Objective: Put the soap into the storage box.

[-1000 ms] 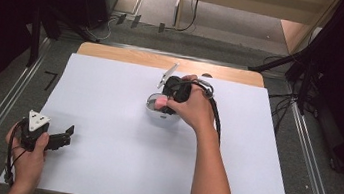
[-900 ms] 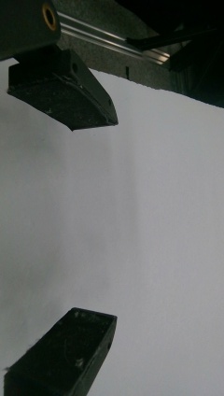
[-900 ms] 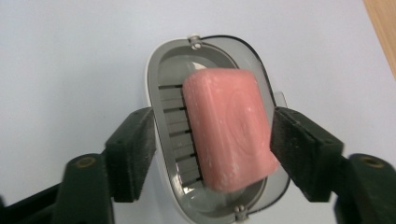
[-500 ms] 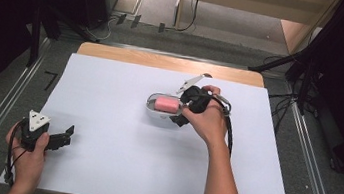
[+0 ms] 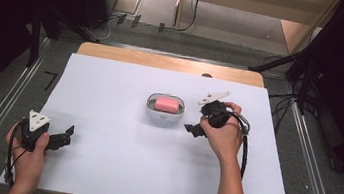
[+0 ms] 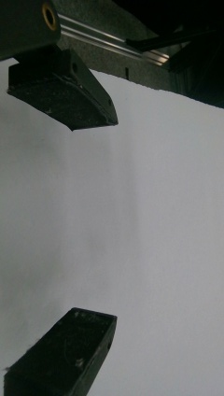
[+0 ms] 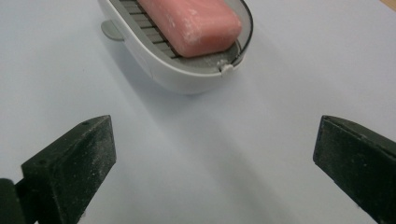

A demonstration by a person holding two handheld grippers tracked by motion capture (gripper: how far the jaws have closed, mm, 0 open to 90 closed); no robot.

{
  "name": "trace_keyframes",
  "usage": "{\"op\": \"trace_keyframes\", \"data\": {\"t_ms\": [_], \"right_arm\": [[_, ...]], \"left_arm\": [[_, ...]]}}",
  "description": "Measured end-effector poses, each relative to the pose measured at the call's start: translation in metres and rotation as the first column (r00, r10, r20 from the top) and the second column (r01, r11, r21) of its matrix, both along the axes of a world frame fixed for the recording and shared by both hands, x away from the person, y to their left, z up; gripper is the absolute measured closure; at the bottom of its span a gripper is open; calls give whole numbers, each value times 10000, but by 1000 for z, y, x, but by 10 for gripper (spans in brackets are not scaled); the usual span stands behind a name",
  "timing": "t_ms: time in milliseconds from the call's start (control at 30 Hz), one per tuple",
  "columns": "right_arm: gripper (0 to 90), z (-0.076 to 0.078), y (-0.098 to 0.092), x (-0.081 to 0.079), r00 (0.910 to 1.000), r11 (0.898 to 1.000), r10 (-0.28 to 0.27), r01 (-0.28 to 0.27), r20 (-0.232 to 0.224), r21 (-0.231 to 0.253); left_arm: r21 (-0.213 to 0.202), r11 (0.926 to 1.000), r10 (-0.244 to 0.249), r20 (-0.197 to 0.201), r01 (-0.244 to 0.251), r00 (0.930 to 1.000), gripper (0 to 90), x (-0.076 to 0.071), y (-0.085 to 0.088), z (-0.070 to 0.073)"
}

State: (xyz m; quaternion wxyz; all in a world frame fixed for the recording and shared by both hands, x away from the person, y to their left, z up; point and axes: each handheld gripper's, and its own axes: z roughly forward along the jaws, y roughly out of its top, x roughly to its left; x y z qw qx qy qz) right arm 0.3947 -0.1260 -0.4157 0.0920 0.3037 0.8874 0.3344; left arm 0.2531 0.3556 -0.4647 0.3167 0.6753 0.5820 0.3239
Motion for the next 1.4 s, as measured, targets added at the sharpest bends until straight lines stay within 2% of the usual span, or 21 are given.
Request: {"op": "trace_keyframes", "data": {"t_ms": [633,1400], "right_arm": [[0,-25,-52,-32,9953,9933,-973,969,34,626],[0,-45,-103,-67,9796,9734,-2007,1977,142,1156]], "left_arm": [[63,10000,2,-10,-2,10000,61,0,-1,0],[103,9999,45,-20,-45,10000,60,0,-1,0]]}}
